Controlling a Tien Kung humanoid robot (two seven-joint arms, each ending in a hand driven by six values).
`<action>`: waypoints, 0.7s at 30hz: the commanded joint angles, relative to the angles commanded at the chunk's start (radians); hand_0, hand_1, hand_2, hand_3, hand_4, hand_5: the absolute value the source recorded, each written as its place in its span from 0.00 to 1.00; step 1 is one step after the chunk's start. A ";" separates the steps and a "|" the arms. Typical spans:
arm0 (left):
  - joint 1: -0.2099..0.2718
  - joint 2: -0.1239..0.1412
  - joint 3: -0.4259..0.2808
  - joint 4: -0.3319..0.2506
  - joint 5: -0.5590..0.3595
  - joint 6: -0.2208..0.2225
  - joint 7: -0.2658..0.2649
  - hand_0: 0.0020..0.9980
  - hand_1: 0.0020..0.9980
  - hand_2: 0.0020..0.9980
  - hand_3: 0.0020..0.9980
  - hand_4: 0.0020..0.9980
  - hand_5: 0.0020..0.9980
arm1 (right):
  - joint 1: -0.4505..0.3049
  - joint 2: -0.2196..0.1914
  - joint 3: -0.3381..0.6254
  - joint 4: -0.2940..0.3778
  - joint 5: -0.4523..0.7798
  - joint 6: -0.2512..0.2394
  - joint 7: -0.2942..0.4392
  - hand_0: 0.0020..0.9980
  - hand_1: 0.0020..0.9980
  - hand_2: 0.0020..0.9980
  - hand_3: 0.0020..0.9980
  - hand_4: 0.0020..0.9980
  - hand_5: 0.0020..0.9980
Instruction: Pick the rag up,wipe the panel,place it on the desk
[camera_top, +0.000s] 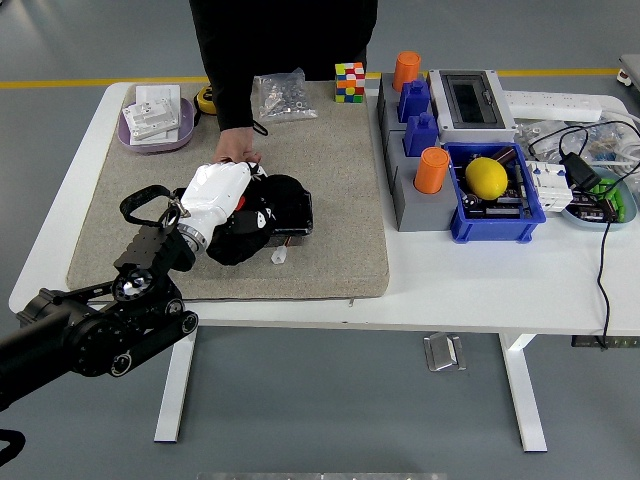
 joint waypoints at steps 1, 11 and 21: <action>-0.003 -0.002 0.006 -0.002 0.000 -0.001 0.001 0.22 0.15 0.53 0.40 0.30 0.00 | 0.000 0.000 0.000 0.000 -0.001 0.000 0.000 0.75 0.68 0.71 0.60 0.95 0.59; -0.027 -0.016 0.072 -0.026 0.000 -0.006 0.009 0.22 0.15 0.53 0.41 0.31 0.00 | 0.002 -0.004 -0.003 0.000 -0.004 0.002 -0.003 0.75 0.68 0.71 0.60 0.95 0.59; -0.030 -0.021 0.081 -0.039 0.004 -0.009 0.013 0.22 0.15 0.53 0.41 0.31 0.00 | 0.001 -0.002 0.001 0.000 -0.009 0.002 -0.004 0.75 0.68 0.71 0.60 0.95 0.59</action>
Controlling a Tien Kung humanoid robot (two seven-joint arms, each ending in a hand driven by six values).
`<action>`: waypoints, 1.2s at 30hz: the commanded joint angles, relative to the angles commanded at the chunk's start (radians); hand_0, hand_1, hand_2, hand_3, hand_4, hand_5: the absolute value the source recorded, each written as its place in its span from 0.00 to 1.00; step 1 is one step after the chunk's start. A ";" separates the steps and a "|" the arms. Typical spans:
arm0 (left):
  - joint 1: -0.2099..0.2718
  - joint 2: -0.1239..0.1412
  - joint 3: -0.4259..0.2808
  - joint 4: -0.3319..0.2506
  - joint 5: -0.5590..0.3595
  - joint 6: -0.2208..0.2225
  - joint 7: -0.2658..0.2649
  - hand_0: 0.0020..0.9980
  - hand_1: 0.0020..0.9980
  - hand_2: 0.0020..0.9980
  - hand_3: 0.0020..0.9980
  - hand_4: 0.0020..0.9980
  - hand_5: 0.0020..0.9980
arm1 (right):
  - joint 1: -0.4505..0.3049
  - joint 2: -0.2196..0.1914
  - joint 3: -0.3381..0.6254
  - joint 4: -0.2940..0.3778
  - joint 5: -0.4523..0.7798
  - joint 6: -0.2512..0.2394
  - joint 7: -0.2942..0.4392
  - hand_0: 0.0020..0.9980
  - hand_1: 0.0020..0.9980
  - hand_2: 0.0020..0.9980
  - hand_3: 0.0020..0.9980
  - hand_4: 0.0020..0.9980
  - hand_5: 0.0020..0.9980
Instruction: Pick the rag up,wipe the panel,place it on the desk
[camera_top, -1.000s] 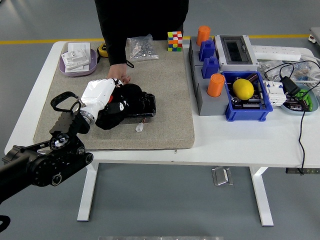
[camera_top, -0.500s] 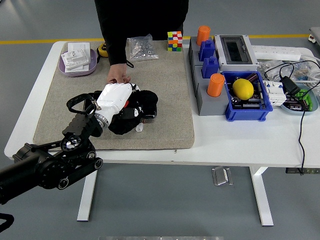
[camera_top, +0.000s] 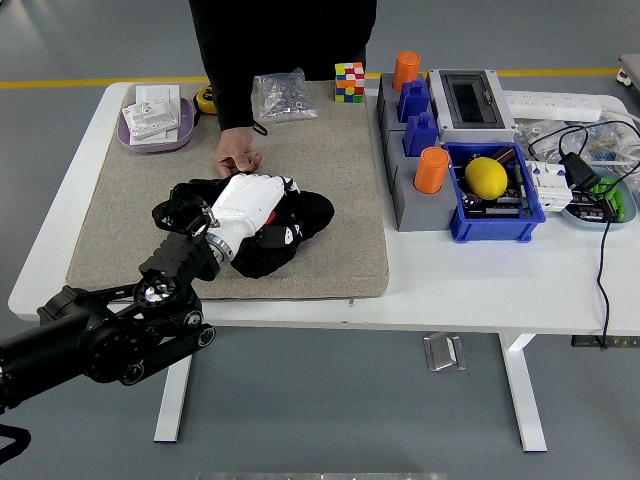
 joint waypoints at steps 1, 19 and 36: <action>0.000 0.000 -0.001 0.000 0.000 0.000 0.000 0.22 0.15 0.53 0.41 0.32 0.00 | 0.000 0.000 0.001 0.000 -0.001 0.000 0.000 0.75 0.68 0.71 0.60 0.95 0.59; 0.024 0.019 -0.056 0.074 0.004 0.009 -0.005 0.22 0.14 0.53 0.41 0.33 0.00 | -0.004 0.008 0.007 0.000 -0.003 -0.003 0.002 0.75 0.68 0.71 0.60 0.95 0.59; 0.037 0.073 -0.103 0.118 0.036 0.020 -0.003 0.22 0.14 0.53 0.41 0.33 0.00 | -0.008 0.012 0.015 0.000 -0.002 -0.003 0.004 0.75 0.68 0.71 0.60 0.95 0.58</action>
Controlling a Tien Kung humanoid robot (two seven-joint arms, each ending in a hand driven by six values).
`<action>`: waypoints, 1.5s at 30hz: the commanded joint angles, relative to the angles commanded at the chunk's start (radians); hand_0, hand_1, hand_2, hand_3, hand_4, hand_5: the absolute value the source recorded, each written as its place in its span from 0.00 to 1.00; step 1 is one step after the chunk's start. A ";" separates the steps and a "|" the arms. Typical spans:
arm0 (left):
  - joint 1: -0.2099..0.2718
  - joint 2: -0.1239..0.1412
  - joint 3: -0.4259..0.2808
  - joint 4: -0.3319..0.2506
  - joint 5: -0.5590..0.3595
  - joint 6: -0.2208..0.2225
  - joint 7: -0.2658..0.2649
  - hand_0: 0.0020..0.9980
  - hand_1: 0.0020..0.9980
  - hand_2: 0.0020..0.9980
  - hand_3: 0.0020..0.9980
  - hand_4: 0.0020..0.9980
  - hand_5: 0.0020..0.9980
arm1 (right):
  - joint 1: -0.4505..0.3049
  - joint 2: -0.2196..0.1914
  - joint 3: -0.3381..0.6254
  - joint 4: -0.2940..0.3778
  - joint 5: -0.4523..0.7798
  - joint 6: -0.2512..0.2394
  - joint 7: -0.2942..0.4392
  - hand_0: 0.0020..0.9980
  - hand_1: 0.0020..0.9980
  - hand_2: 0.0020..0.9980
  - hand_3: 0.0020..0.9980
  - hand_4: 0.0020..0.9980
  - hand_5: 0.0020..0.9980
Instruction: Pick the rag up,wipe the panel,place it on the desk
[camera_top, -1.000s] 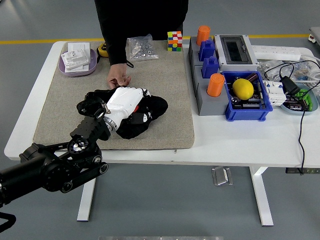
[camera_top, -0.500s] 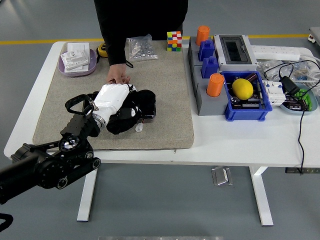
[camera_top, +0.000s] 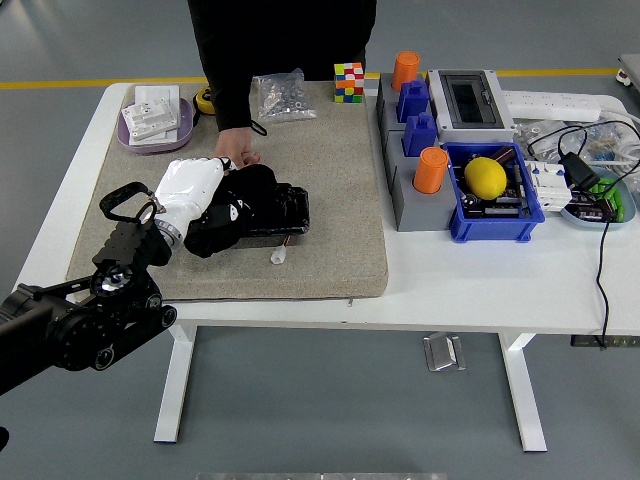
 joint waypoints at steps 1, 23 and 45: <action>0.001 0.003 -0.003 0.001 0.002 0.001 0.000 0.22 0.14 0.53 0.41 0.33 0.00 | 0.000 0.000 0.000 0.000 -0.001 0.000 0.000 0.75 0.68 0.71 0.60 0.95 0.59; 0.024 0.074 -0.056 0.025 0.020 0.002 0.007 0.22 0.14 0.53 0.42 0.32 0.00 | -0.007 0.011 0.013 0.000 -0.007 0.000 -0.001 0.75 0.68 0.71 0.60 0.95 0.59; 0.037 0.104 -0.100 0.041 0.035 0.010 0.000 0.22 0.14 0.53 0.42 0.33 0.00 | -0.010 0.012 0.018 0.000 -0.008 0.000 -0.002 0.75 0.68 0.71 0.60 0.95 0.59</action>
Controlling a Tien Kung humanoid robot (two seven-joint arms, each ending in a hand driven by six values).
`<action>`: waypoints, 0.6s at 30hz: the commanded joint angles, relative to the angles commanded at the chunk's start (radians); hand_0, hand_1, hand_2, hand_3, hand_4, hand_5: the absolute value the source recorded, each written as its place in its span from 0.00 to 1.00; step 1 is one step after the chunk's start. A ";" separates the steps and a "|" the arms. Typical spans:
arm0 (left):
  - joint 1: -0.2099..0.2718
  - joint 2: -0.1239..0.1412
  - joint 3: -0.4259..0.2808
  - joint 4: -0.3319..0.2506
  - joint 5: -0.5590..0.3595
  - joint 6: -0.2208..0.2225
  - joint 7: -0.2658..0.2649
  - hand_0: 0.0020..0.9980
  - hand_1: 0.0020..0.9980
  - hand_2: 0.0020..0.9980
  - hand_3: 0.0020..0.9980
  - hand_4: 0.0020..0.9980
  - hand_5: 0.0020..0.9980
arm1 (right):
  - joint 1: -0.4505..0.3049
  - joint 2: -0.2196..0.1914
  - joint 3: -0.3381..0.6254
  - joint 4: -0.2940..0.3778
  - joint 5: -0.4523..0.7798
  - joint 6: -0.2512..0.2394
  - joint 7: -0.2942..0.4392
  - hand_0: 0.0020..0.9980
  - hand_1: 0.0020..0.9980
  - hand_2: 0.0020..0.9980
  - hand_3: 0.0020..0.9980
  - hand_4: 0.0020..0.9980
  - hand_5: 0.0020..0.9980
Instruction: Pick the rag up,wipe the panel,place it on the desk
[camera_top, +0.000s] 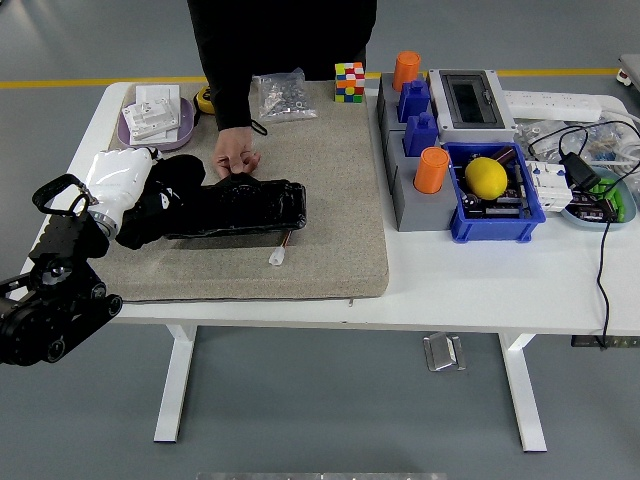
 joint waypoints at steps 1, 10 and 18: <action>0.000 -0.002 0.000 -0.001 -0.001 0.000 0.000 0.22 0.14 0.53 0.42 0.33 0.00 | 0.000 0.000 -0.001 0.000 0.001 0.000 0.000 0.75 0.68 0.71 0.60 0.95 0.59; -0.006 -0.040 0.009 -0.014 -0.007 -0.005 0.005 0.22 0.14 0.53 0.42 0.34 0.00 | 0.003 -0.002 -0.005 0.000 0.003 0.001 0.001 0.75 0.68 0.71 0.60 0.95 0.59; -0.016 -0.078 0.031 -0.059 -0.004 -0.012 0.010 0.22 0.14 0.53 0.42 0.34 0.00 | 0.006 -0.006 -0.010 0.000 0.005 0.001 0.000 0.75 0.68 0.71 0.60 0.95 0.59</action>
